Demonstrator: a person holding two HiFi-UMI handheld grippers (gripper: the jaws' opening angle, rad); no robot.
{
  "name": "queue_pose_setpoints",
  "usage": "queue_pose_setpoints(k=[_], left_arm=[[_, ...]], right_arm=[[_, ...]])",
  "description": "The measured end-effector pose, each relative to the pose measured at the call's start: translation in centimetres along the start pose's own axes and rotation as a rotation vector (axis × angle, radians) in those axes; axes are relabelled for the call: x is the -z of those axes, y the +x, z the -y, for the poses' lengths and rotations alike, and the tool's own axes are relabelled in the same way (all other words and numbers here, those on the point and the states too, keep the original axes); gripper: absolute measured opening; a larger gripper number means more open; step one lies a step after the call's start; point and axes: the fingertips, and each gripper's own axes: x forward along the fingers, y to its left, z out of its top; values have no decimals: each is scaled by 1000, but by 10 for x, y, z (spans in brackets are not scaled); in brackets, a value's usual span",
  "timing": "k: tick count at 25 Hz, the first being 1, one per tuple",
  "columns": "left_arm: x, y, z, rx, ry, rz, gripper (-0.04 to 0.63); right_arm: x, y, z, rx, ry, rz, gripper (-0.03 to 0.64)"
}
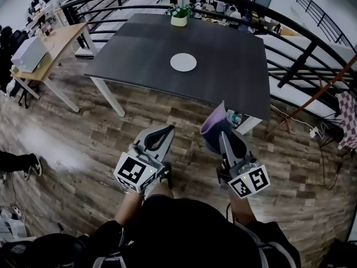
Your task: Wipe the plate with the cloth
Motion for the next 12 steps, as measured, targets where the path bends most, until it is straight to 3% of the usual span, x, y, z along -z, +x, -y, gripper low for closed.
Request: queue_pose_setpoints(k=[6, 12], left_arm=[[2, 11, -46, -9, -26, 14, 2], [-2, 31, -81, 6, -5, 21, 2]], right_arm=[[6, 46, 8, 1, -16, -17, 41], [4, 82, 21, 10, -37, -14, 41]])
